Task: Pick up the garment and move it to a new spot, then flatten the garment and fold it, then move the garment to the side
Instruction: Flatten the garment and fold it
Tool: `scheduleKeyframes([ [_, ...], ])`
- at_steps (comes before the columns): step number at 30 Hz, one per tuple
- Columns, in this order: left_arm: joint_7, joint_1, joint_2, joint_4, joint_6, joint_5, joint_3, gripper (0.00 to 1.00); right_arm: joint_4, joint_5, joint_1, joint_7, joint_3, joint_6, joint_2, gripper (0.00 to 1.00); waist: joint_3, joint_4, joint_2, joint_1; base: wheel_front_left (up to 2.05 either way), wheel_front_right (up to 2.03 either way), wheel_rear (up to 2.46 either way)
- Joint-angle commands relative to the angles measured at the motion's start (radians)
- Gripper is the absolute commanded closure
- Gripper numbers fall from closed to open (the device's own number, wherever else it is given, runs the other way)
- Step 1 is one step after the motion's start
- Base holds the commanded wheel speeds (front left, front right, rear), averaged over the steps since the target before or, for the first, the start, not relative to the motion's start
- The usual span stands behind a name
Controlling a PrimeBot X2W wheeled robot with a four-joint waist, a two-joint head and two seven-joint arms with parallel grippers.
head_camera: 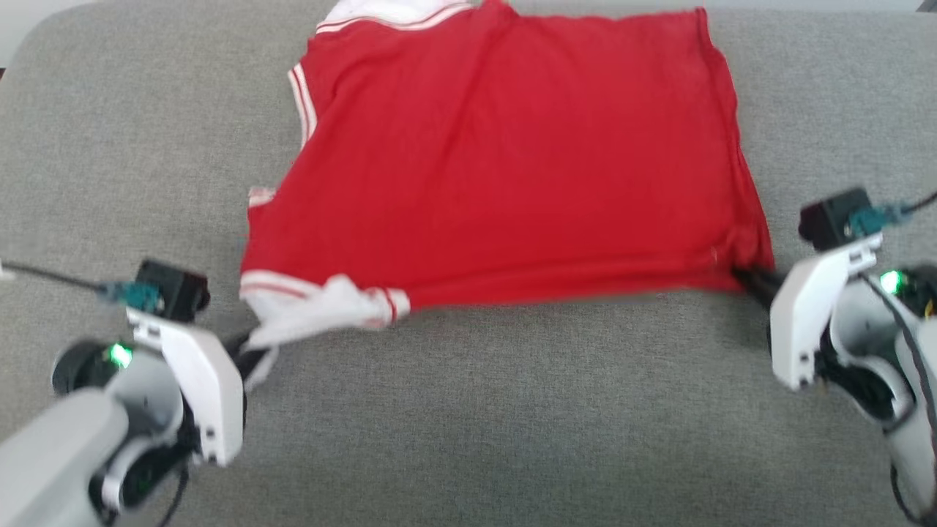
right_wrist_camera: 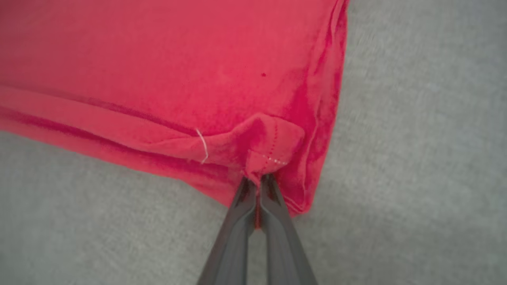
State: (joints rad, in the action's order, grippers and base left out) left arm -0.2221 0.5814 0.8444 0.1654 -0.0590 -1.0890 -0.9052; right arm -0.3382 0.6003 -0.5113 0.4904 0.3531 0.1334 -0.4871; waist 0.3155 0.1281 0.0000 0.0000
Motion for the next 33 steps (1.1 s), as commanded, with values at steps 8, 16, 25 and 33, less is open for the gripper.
scheduleKeyframes([
  [8,-0.046,-0.178,0.116,-0.241,-0.151,-0.074,-0.014,1.0,0.292,0.028,0.303,0.272,-0.126,-0.003,-0.023,1.0,-0.004,0.0,0.0,0.0,0.0,0.0,0.0],
  [16,-0.075,-0.287,0.177,-0.364,-0.237,-0.132,-0.032,1.0,0.535,0.044,0.551,0.498,-0.25,-0.003,0.019,1.0,0.007,0.003,0.0,0.0,0.0,0.0,0.0],
  [25,-0.101,-0.239,0.254,-0.437,-0.258,-0.106,0.003,1.0,0.697,0.007,0.562,0.534,-0.359,-0.003,0.099,1.0,0.019,-0.008,0.0,0.0,0.0,0.0,0.0],
  [33,-0.124,-0.063,0.305,-0.441,-0.208,0.009,0.067,1.0,0.721,-0.04,0.411,0.484,-0.382,-0.003,0.126,1.0,0.036,-0.015,0.0,0.0,0.0,0.0,0.0],
])
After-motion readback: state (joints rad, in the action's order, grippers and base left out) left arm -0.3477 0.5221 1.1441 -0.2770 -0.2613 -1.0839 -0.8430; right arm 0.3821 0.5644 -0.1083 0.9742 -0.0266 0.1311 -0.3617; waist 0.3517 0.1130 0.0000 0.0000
